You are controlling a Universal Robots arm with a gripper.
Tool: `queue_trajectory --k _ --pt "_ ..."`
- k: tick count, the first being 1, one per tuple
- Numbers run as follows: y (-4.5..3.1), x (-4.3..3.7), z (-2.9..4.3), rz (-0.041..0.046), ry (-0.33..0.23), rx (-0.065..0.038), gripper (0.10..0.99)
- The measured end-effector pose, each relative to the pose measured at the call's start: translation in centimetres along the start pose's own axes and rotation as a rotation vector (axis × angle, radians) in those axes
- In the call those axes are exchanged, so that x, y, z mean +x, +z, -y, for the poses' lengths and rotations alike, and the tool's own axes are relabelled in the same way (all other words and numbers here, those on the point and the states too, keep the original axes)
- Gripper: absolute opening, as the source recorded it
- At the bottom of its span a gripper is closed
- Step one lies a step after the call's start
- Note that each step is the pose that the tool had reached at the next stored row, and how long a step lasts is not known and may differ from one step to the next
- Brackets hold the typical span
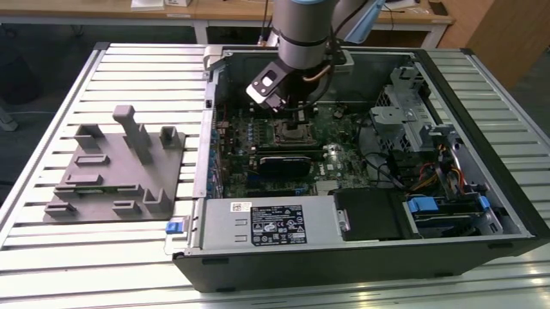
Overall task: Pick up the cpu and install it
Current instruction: 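Close the cpu cover, then install the first cpu locking lever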
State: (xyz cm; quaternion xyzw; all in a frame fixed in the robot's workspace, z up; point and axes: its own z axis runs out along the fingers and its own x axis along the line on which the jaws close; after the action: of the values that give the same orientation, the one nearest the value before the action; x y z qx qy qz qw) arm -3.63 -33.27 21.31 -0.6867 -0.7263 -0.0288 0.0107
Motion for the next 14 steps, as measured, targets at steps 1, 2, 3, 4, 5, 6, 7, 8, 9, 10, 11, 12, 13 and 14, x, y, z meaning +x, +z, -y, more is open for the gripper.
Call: queue_trajectory --k 1,2,3,4,5,6,7,8,9,10,11,12,13,14 --pt "0.01 0.00 -0.08 -0.0001 0.000 0.000 0.106" --pt "0.02 -0.01 -0.16 -0.0002 0.000 0.000 0.106" --pt "0.02 -0.01 -0.23 -0.0002 0.000 0.000 0.106" --pt "0.02 -0.02 -0.33 -0.0001 0.000 0.000 0.106" --pt "0.02 -0.02 -0.38 -0.0002 0.000 0.000 0.106" --pt "0.02 -0.02 -0.42 -0.0001 0.000 0.000 0.106" --pt "0.02 -0.03 -0.45 -0.0001 0.000 0.000 0.106" --pt "0.02 -0.03 -0.47 -0.0002 0.000 0.000 0.106" --pt "0.02 -0.03 -0.48 -0.0001 0.000 0.000 0.106" --pt "0.02 -0.02 -0.48 -0.0001 0.000 0.000 0.106" --pt "0.01 -0.02 -0.48 -0.0001 0.000 0.000 0.106" --pt "-0.01 -0.02 -0.49 0.0000 0.000 0.000 0.106" --pt "-0.06 -0.02 -0.49 0.0001 0.000 0.000 0.106" --pt "-0.10 -0.02 -0.49 0.0000 0.000 0.000 0.106"
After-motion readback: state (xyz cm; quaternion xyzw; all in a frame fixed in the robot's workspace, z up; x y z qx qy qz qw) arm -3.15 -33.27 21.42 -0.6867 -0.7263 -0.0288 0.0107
